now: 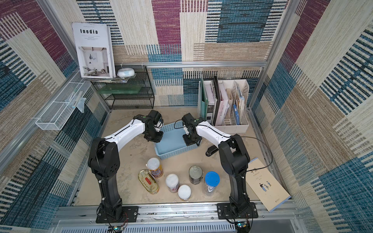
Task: Put the canned food in the basket
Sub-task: Adjust the basket at the center of the board, then pick up the canned food from the center of the board.
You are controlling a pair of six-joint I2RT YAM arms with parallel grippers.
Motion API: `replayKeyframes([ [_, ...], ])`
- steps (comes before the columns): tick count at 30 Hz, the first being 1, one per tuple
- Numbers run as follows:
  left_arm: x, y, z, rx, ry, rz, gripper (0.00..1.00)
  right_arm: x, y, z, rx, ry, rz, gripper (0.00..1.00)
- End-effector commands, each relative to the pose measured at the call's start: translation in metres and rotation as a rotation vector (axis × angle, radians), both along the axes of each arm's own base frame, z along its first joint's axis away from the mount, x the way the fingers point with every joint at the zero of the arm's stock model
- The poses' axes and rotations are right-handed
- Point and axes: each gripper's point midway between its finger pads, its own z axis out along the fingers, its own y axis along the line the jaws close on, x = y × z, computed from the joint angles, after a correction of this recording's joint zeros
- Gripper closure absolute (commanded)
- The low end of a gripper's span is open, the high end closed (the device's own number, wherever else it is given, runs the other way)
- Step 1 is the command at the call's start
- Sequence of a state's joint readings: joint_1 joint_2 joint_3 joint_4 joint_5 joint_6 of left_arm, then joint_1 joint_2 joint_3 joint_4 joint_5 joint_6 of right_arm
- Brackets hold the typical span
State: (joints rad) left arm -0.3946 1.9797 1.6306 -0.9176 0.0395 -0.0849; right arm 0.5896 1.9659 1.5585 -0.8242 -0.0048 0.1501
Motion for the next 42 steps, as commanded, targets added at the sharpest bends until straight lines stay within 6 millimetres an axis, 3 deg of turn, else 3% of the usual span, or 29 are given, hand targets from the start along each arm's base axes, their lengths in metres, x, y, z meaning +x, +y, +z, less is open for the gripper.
replayKeyframes([
  [1,-0.002,0.005,-0.003,0.032,0.015,-0.015,0.82,-0.021,-0.004,0.001,-0.006,0.036,0.001,0.93],
  [6,-0.008,0.000,-0.004,0.004,0.030,-0.027,0.83,-0.035,0.000,0.019,0.032,0.014,-0.007,0.92],
  [11,-0.032,0.001,-0.008,-0.012,0.046,-0.032,0.82,-0.047,-0.004,0.024,0.045,0.024,-0.014,0.90],
  [14,-0.038,0.002,0.001,-0.014,0.015,-0.034,0.73,-0.041,-0.005,0.035,0.053,-0.025,-0.021,0.85],
  [16,-0.034,0.006,0.019,-0.008,-0.038,-0.015,0.58,-0.034,0.002,0.052,0.093,-0.070,-0.020,0.70],
  [22,-0.031,0.008,0.090,-0.066,-0.204,0.000,0.38,-0.037,0.031,0.105,0.257,-0.123,0.051,0.44],
  [26,-0.067,0.007,0.133,-0.169,-0.260,-0.002,0.26,-0.048,0.033,0.126,0.284,-0.155,0.066,0.32],
  [28,-0.098,0.009,0.142,-0.221,-0.271,0.008,0.11,-0.053,0.030,0.136,0.305,-0.180,0.063,0.27],
  [32,-0.154,0.017,0.131,-0.244,-0.229,0.033,0.02,-0.062,0.022,0.145,0.330,-0.205,0.054,0.17],
  [36,-0.195,0.016,0.109,-0.274,-0.178,0.057,0.01,-0.069,0.019,0.146,0.351,-0.213,0.053,0.13],
  [42,-0.210,0.010,0.093,-0.251,-0.148,0.047,0.01,-0.069,0.019,0.153,0.366,-0.230,0.051,0.12],
])
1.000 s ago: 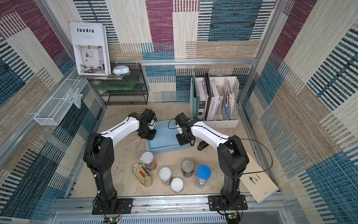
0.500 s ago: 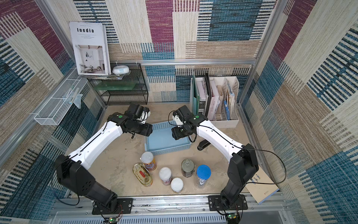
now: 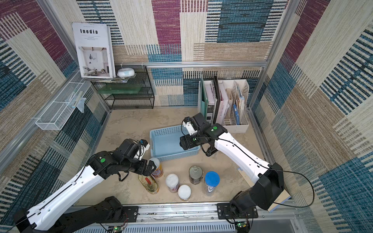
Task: Put the canned food in the basket
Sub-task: Pick up the canned food from the center of the board.
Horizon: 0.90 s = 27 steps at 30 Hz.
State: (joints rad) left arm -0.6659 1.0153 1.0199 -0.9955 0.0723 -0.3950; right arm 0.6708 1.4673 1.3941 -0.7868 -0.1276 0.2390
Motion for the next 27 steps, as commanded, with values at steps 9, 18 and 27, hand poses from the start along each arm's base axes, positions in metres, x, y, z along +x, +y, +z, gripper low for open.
replayKeyframes([
  [9,0.012,0.002,-0.035,0.135,0.059,0.047,0.01,-0.004,0.000,0.007,0.034,-0.018,-0.004,0.12],
  [18,0.031,-0.011,-0.045,0.199,0.049,0.023,0.01,-0.003,0.000,-0.003,0.020,-0.009,0.002,0.12],
  [27,0.042,-0.013,-0.071,0.292,0.080,-0.013,0.16,-0.003,0.000,-0.010,0.010,-0.006,0.008,0.12],
])
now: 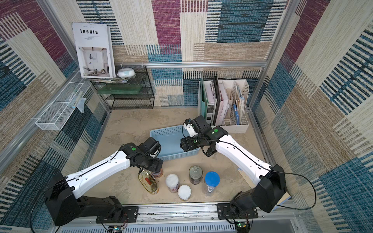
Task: Put the canned food in the basket
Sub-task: Pick up the canned food from the center of the board, then place the canned food in the basket.
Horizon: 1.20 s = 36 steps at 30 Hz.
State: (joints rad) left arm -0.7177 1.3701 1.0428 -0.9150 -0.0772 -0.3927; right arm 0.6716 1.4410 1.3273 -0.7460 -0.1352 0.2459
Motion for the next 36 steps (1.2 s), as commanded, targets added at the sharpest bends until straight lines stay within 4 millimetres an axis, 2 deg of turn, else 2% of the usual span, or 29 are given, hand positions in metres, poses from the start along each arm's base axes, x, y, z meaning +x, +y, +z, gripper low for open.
replayKeyframes([
  [1,0.007,-0.001,0.000,0.022,-0.019,-0.025,0.24,0.002,0.001,0.000,0.002,-0.014,0.006,0.12],
  [3,0.007,-0.004,0.002,0.012,-0.014,-0.038,0.38,0.002,0.001,0.001,0.003,-0.017,0.004,0.12],
  [7,0.004,0.000,0.019,0.006,-0.040,-0.048,0.55,0.001,0.001,0.002,0.011,-0.019,0.005,0.12],
  [12,-0.003,0.002,0.060,-0.027,-0.080,-0.087,0.60,0.001,0.002,0.002,0.011,-0.018,0.010,0.12],
  [17,0.000,0.003,0.126,-0.072,-0.185,-0.142,0.60,0.001,0.002,0.006,0.017,-0.028,0.011,0.12],
  [19,0.009,-0.003,0.149,-0.077,-0.223,-0.170,0.60,0.001,0.002,0.008,0.019,-0.031,0.010,0.12],
  [22,0.039,-0.016,0.165,-0.046,-0.267,-0.192,0.60,0.000,0.001,0.011,0.020,-0.033,0.009,0.12],
  [23,0.049,-0.020,0.167,-0.037,-0.278,-0.196,0.59,0.000,0.000,0.011,0.022,-0.032,0.008,0.12],
  [29,0.121,-0.049,0.147,0.023,-0.267,-0.203,0.62,-0.008,-0.008,0.015,0.018,-0.037,-0.005,0.11],
  [33,0.166,-0.049,0.130,0.027,-0.270,-0.150,0.64,-0.013,-0.012,0.011,0.016,-0.026,-0.008,0.11],
  [36,0.188,-0.045,0.112,0.038,-0.260,-0.120,0.64,-0.014,-0.014,0.009,0.011,-0.027,-0.010,0.11],
])
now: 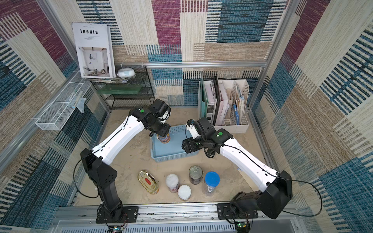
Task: Put the canned food in the basket
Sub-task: Place the canned food in the basket.
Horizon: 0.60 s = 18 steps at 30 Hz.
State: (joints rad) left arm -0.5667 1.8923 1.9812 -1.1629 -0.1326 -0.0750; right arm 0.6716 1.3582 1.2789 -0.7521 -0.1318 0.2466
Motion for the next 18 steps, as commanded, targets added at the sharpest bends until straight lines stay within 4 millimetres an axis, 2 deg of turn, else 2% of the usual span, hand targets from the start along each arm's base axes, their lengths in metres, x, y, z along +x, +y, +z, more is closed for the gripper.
replayKeyframes([
  [1,0.029,0.002,-0.005,-0.009,-0.052,0.018,0.64,-0.002,-0.003,-0.001,-0.009,-0.001,-0.007,0.11],
  [9,0.048,0.024,-0.050,0.008,-0.011,0.078,0.65,0.001,-0.001,-0.004,-0.009,0.001,-0.005,0.11],
  [18,0.057,0.042,-0.078,0.047,-0.004,0.111,0.65,0.000,0.005,-0.016,0.007,0.027,0.010,0.11],
])
